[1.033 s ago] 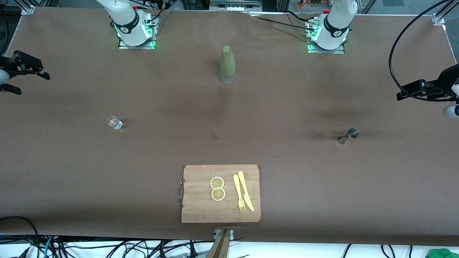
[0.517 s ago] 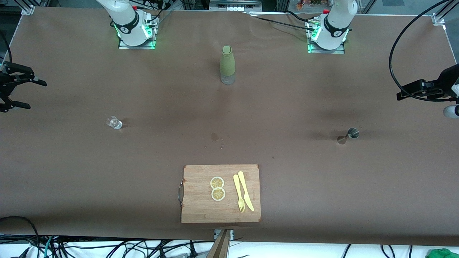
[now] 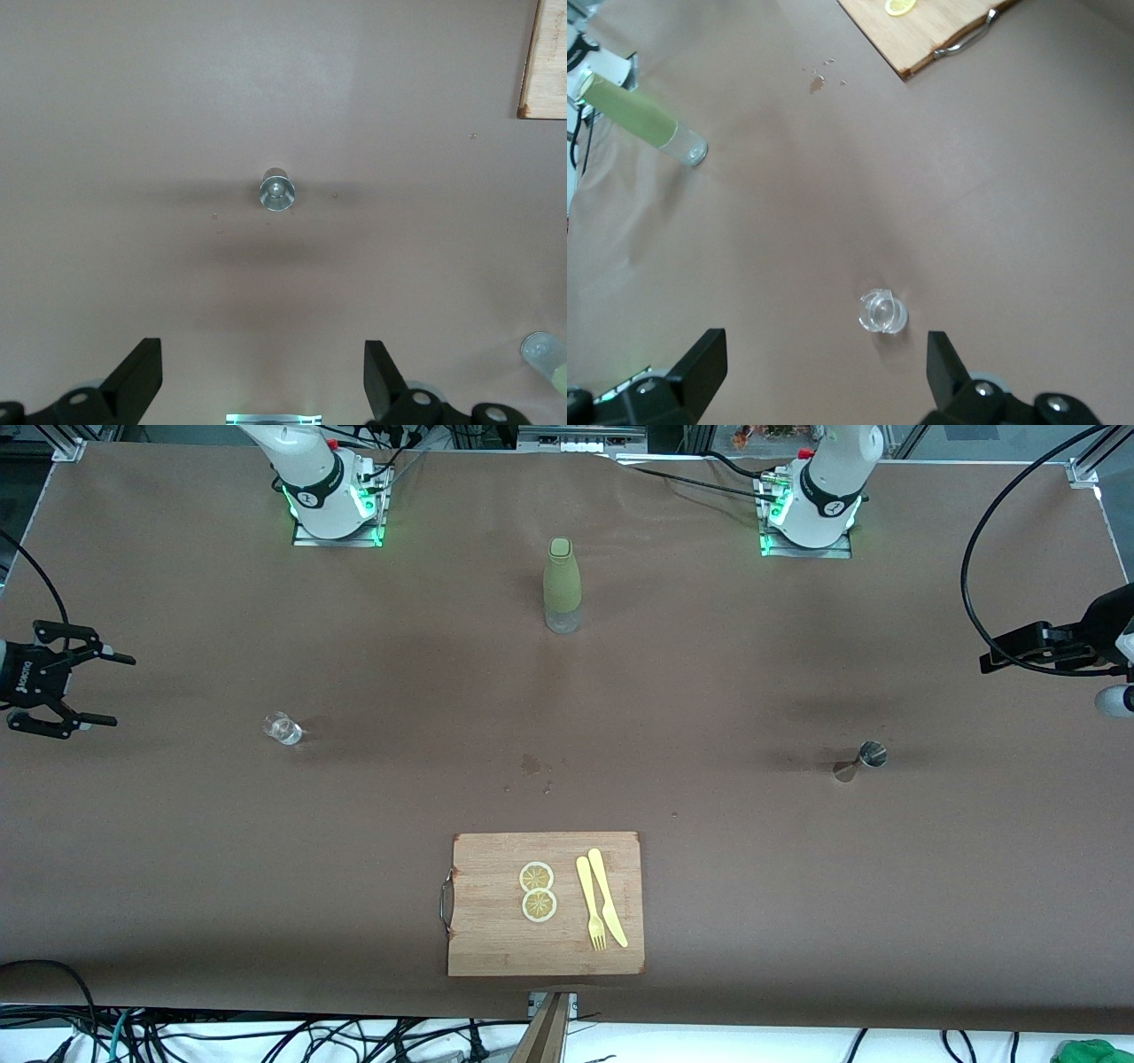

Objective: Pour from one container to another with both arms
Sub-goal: 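Move the right gripper toward the glass beaker, then close the right gripper on the beaker while the left gripper approaches the jigger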

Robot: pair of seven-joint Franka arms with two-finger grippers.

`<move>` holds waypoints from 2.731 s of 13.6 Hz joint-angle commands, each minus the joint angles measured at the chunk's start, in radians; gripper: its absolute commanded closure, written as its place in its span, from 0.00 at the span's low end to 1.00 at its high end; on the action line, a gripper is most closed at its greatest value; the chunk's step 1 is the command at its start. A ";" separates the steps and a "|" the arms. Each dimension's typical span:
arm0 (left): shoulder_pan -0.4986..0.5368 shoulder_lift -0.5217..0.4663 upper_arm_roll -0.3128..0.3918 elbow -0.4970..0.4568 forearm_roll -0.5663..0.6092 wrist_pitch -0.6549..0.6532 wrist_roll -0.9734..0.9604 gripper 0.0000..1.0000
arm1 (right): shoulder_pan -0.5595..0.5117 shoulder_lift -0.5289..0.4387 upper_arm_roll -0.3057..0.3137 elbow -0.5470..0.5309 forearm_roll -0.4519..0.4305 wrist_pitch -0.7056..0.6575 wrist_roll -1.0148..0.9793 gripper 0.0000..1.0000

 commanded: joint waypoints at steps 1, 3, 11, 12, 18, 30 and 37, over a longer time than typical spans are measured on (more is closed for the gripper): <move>0.009 -0.010 0.000 -0.018 -0.028 0.009 0.009 0.00 | -0.009 0.035 -0.010 -0.002 0.067 -0.028 -0.109 0.00; 0.009 -0.028 0.000 -0.053 -0.025 0.009 0.009 0.00 | -0.009 0.053 -0.022 -0.002 0.093 -0.054 -0.138 0.00; 0.192 -0.197 -0.001 -0.400 -0.099 0.159 0.241 0.00 | -0.023 0.211 -0.024 -0.002 0.247 -0.089 -0.454 0.00; 0.247 -0.197 -0.001 -0.413 -0.129 0.154 0.310 0.00 | -0.028 0.234 -0.025 -0.002 0.264 -0.100 -0.506 0.00; 0.468 -0.173 -0.001 -0.475 -0.253 0.111 0.613 0.00 | -0.046 0.358 -0.024 -0.002 0.339 -0.137 -0.720 0.00; 0.571 0.133 -0.001 -0.463 -0.419 0.207 1.345 0.00 | -0.077 0.581 -0.019 0.001 0.500 -0.174 -0.910 0.00; 0.588 0.297 -0.001 -0.442 -0.569 0.208 1.818 0.00 | -0.077 0.612 -0.014 -0.002 0.505 -0.201 -0.939 0.00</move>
